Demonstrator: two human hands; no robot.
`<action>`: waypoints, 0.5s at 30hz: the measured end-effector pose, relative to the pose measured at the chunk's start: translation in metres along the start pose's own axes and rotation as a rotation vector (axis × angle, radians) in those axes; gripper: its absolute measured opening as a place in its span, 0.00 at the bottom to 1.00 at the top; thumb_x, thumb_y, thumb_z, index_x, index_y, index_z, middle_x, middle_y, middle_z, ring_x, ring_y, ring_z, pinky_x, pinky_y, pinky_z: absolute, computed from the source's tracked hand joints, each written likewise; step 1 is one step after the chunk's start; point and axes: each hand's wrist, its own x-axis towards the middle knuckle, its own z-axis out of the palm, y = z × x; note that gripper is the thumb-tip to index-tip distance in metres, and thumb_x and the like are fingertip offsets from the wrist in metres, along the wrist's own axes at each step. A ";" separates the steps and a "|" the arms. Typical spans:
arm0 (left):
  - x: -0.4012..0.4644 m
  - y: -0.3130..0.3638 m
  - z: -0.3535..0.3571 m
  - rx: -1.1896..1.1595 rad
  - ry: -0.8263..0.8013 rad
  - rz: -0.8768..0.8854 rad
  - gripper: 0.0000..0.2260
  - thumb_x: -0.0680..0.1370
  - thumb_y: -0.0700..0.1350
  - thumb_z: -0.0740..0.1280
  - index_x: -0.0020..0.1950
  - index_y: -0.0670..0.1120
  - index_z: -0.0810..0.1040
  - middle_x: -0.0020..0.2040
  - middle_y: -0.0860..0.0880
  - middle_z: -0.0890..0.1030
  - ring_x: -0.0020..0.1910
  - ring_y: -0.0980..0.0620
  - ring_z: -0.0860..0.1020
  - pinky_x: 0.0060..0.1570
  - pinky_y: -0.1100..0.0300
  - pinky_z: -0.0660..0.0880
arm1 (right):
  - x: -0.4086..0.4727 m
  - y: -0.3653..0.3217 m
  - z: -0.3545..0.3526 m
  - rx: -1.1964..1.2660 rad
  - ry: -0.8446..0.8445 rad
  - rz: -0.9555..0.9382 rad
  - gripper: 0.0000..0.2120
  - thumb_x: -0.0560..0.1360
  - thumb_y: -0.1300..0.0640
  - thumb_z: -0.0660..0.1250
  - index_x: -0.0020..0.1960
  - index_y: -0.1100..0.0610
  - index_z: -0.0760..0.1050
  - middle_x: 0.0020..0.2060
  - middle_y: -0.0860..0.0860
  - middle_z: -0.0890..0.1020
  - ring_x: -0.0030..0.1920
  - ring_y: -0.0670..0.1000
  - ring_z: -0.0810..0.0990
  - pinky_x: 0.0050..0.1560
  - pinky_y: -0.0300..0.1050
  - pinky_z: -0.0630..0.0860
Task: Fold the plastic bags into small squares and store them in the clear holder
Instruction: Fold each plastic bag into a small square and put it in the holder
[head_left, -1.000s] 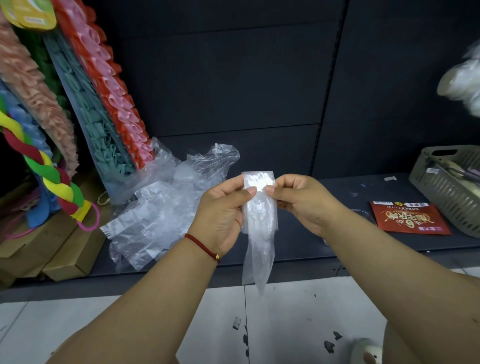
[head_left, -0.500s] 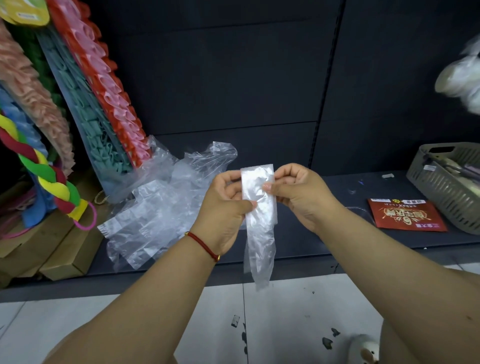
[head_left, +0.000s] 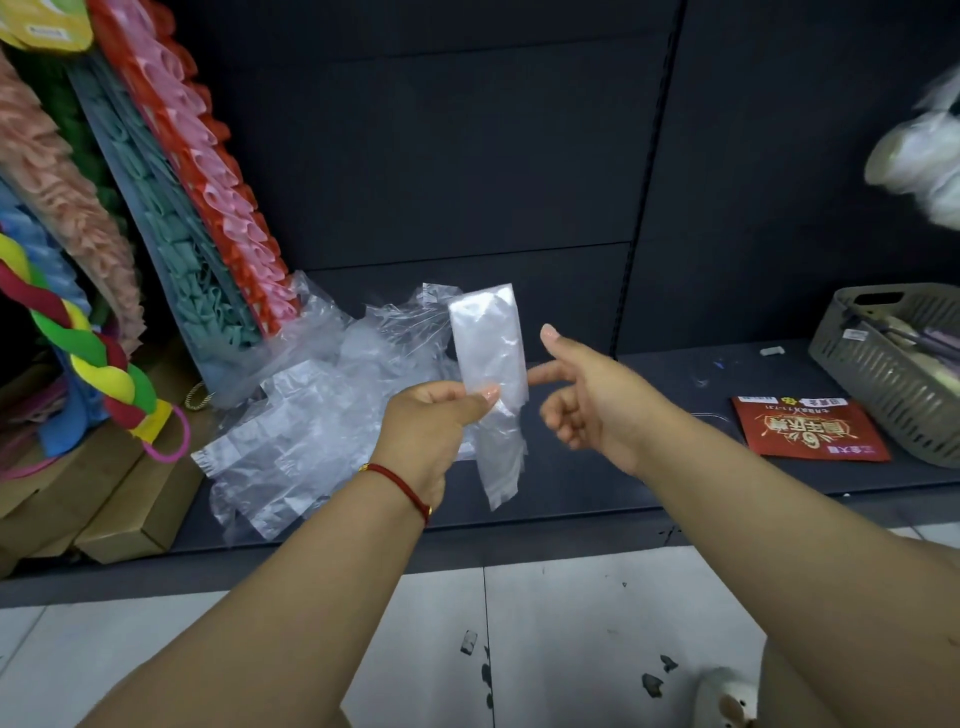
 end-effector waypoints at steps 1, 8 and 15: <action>0.000 0.001 0.000 -0.009 0.014 0.008 0.04 0.74 0.37 0.72 0.43 0.37 0.81 0.32 0.50 0.80 0.25 0.63 0.75 0.27 0.73 0.69 | -0.002 0.001 0.001 -0.001 -0.078 0.044 0.32 0.75 0.31 0.57 0.57 0.57 0.79 0.28 0.54 0.77 0.26 0.49 0.72 0.31 0.42 0.69; -0.004 0.004 0.002 -0.029 -0.004 -0.022 0.04 0.74 0.39 0.73 0.44 0.39 0.81 0.28 0.56 0.79 0.25 0.64 0.74 0.27 0.72 0.68 | -0.001 0.012 0.016 0.131 -0.192 0.088 0.38 0.72 0.31 0.59 0.55 0.67 0.77 0.43 0.63 0.84 0.42 0.57 0.84 0.47 0.50 0.82; -0.005 0.005 -0.004 0.002 -0.091 -0.201 0.05 0.72 0.40 0.75 0.41 0.43 0.80 0.26 0.54 0.74 0.27 0.57 0.64 0.25 0.65 0.60 | 0.007 0.014 0.011 0.240 -0.163 -0.083 0.36 0.64 0.41 0.75 0.59 0.68 0.78 0.52 0.65 0.80 0.49 0.59 0.81 0.48 0.48 0.82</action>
